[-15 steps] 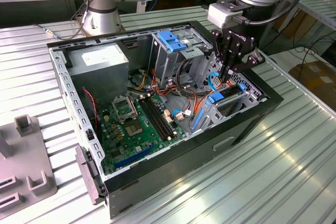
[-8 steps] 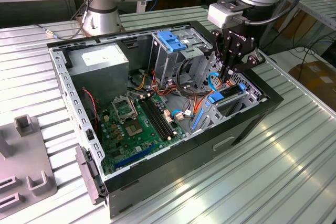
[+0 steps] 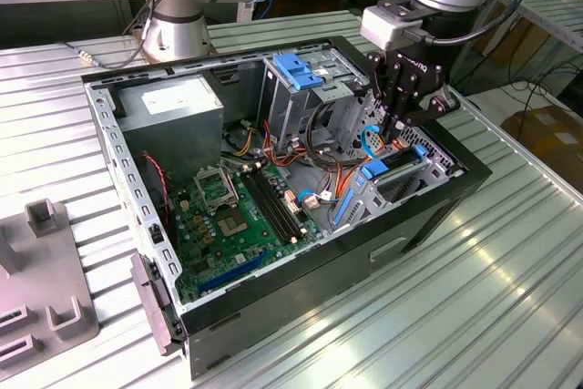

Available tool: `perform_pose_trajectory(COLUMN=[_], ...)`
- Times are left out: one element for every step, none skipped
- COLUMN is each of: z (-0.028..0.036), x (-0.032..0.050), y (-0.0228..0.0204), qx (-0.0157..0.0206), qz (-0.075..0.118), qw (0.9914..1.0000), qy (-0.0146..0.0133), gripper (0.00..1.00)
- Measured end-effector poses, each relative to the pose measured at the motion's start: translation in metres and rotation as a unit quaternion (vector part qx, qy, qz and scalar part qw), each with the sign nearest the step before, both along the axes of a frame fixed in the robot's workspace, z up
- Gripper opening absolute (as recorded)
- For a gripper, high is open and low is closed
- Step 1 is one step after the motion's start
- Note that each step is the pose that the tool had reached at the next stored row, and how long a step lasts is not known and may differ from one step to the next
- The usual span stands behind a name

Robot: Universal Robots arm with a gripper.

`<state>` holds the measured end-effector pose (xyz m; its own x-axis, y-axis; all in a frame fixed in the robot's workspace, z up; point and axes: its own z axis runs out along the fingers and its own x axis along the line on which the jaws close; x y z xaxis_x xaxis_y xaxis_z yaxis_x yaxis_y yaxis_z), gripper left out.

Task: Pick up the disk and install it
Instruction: 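Insert the second disk wire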

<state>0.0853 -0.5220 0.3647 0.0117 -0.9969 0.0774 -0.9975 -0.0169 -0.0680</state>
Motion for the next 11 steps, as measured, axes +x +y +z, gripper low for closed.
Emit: perform_pose_trajectory(z=[-0.0002,-0.0004,-0.0004,-0.0005,-0.0008,-0.0012,-0.0015,-0.0015,-0.0018,-0.0023,-0.0025], x=[-0.0001,-0.0001,-0.0001,-0.0001,-0.0002,-0.0002,-0.0003,-0.0002,-0.0002,-0.0010,-0.0021], y=[-0.0041,-0.0072,-0.0096,-0.0131,-0.0165,-0.0231,-0.0247,-0.0248,-0.0248,-0.0249,-0.0249], qx=[0.0137,0.0203,0.0236,0.0267,0.0289,0.0320,0.0324,0.0324,0.0324,0.0326,0.0330], qz=[0.000,0.000,0.000,0.000,0.000,0.000,0.000,0.000,0.000,0.001,0.001], qw=[0.99991,0.99979,0.99972,0.99964,0.99958,0.99949,0.99948,0.99948,0.99943,0.99928,0.99919], qy=[0.0000,-0.0001,-0.0001,-0.0002,-0.0003,-0.0003,-0.0004,-0.0011,-0.0090,-0.0193,-0.0233], gripper=[0.16,0.16,0.16,0.16,0.16,0.16,0.16,0.16,0.16,0.16,0.16])
